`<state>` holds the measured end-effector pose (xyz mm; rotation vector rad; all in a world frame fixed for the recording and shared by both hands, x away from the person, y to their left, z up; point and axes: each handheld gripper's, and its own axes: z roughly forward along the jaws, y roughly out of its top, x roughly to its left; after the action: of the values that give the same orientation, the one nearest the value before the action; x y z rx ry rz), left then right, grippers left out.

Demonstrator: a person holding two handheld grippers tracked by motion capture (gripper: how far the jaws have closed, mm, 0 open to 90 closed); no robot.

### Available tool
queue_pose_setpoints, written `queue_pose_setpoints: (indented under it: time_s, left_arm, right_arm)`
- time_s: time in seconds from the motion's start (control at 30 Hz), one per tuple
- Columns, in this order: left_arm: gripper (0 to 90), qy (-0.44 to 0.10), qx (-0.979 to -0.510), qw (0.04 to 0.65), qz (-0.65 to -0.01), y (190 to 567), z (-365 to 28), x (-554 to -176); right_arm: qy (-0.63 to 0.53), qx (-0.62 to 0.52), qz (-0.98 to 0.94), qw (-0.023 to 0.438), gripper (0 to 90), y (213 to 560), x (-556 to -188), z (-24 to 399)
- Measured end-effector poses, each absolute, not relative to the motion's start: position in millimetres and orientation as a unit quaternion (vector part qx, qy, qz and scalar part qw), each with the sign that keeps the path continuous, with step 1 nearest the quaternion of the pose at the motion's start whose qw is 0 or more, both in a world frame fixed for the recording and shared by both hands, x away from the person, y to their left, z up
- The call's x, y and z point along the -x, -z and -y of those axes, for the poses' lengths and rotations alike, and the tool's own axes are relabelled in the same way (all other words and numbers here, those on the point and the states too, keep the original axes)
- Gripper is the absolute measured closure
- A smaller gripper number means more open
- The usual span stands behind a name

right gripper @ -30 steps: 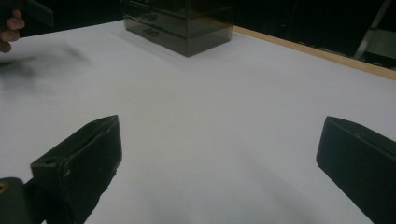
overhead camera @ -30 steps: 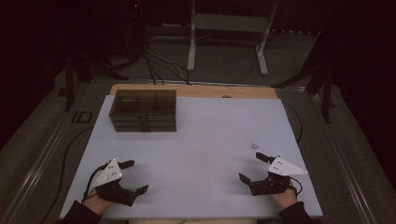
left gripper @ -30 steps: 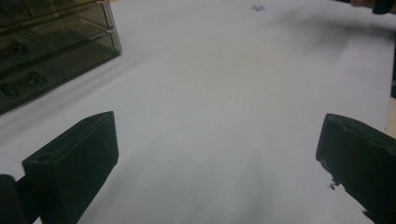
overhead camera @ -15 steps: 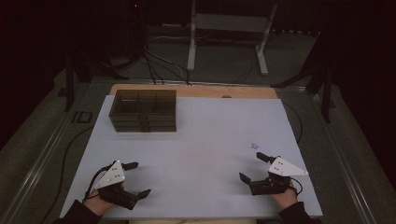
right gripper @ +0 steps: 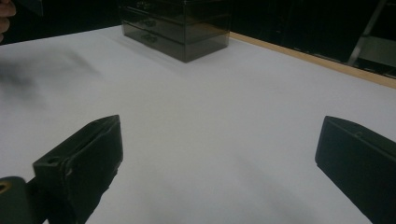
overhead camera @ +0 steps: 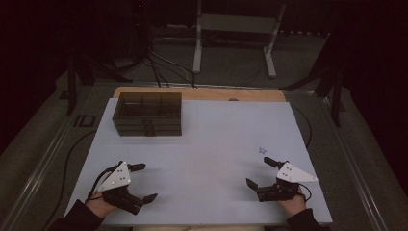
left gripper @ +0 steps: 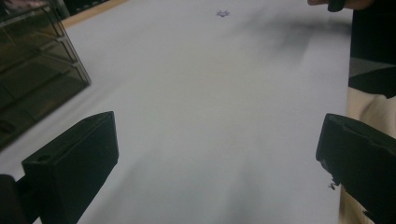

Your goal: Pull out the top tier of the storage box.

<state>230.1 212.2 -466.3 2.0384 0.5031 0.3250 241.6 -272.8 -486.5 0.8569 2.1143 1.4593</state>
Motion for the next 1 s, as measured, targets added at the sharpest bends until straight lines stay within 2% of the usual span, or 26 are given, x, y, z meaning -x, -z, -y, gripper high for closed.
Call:
queue_pose_setpoints:
  time_s: [0.53,1.0]
  left_arm:
    - [0.0,-0.208,-0.836,0.481,-0.163,427,-222,-242]
    - [0.0,-0.263,-0.837,0.452,-0.161,405,-233,-256]
  right_arm:
    - [-0.527,-0.307,-0.762,0.218,0.9,486,-240,273]
    - [-0.530,-0.304,-0.761,0.217,0.9,486,-239,273]
